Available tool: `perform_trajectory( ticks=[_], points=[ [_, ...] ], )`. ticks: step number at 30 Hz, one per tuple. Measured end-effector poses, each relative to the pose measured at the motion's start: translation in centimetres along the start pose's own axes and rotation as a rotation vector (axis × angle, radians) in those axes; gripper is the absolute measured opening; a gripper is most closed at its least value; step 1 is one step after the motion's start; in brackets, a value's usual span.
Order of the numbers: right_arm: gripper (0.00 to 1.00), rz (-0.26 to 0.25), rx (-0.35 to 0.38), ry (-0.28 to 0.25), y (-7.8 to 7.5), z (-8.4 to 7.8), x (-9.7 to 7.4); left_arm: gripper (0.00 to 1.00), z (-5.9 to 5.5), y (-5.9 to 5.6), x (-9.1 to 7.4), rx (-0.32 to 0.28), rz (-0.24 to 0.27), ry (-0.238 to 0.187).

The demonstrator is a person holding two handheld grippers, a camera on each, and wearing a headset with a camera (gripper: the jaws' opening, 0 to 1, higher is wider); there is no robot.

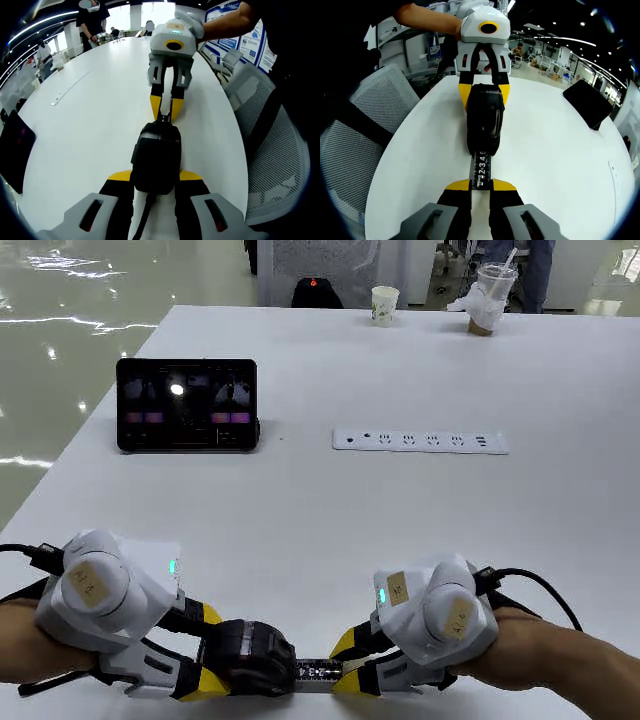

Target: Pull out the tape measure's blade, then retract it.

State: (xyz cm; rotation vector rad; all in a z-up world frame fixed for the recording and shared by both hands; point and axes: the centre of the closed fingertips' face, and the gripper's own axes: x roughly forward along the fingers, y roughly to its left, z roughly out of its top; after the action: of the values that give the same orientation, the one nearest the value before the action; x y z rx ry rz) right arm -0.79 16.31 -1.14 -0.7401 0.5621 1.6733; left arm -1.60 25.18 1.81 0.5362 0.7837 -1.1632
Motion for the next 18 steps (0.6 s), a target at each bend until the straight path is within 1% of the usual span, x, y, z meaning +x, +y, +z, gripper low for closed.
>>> perform_trajectory(
  ticks=[18],
  points=[
    [0.09, -0.003, -0.004, 0.016, 0.1, -2.1, -2.0, 0.25, -0.1, 0.1, 0.1, -0.003, 0.001, 0.001]
  ],
)
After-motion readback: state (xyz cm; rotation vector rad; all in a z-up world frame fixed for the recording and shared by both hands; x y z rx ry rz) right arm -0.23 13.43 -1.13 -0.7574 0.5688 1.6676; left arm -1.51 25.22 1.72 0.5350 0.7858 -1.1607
